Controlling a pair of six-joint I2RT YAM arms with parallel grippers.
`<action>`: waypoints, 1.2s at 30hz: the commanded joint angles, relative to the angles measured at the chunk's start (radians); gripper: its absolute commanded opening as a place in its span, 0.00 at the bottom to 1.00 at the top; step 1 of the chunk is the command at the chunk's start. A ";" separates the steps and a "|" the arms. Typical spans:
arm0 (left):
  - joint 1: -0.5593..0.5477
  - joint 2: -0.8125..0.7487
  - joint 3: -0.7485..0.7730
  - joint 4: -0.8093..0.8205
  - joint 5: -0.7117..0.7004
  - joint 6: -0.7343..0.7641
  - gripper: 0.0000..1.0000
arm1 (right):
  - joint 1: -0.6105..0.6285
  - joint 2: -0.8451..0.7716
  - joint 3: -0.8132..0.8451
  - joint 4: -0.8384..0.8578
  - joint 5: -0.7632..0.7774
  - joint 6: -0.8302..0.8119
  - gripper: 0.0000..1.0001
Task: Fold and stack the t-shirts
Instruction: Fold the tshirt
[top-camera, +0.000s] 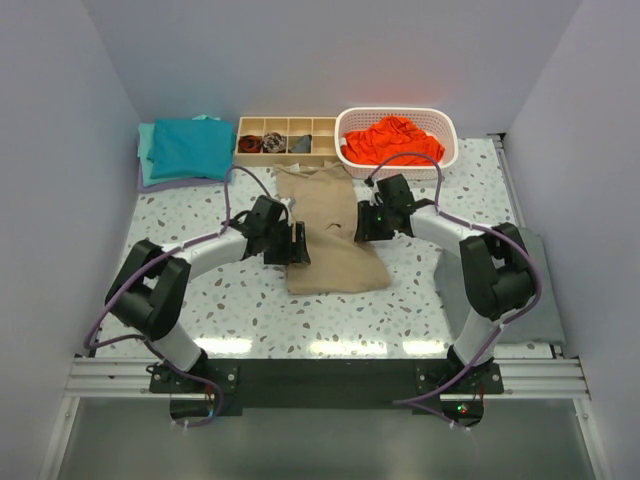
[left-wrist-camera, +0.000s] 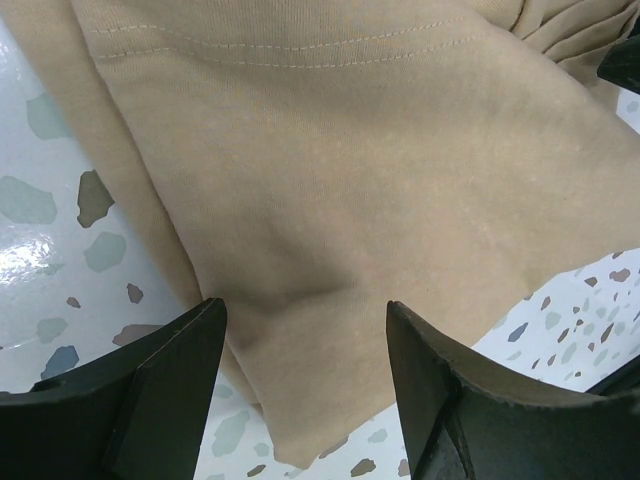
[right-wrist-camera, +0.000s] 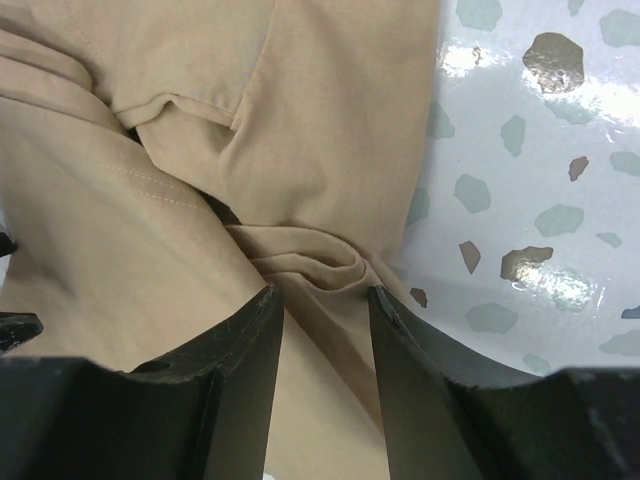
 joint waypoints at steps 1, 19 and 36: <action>-0.006 0.005 0.013 0.021 0.010 0.019 0.70 | -0.001 -0.014 0.028 -0.018 0.057 -0.030 0.43; -0.008 0.022 0.012 0.018 0.005 0.024 0.70 | 0.001 -0.020 0.027 -0.001 0.023 -0.028 0.00; -0.009 0.043 0.015 0.015 0.014 0.030 0.69 | 0.001 -0.149 -0.032 0.087 0.178 -0.030 0.00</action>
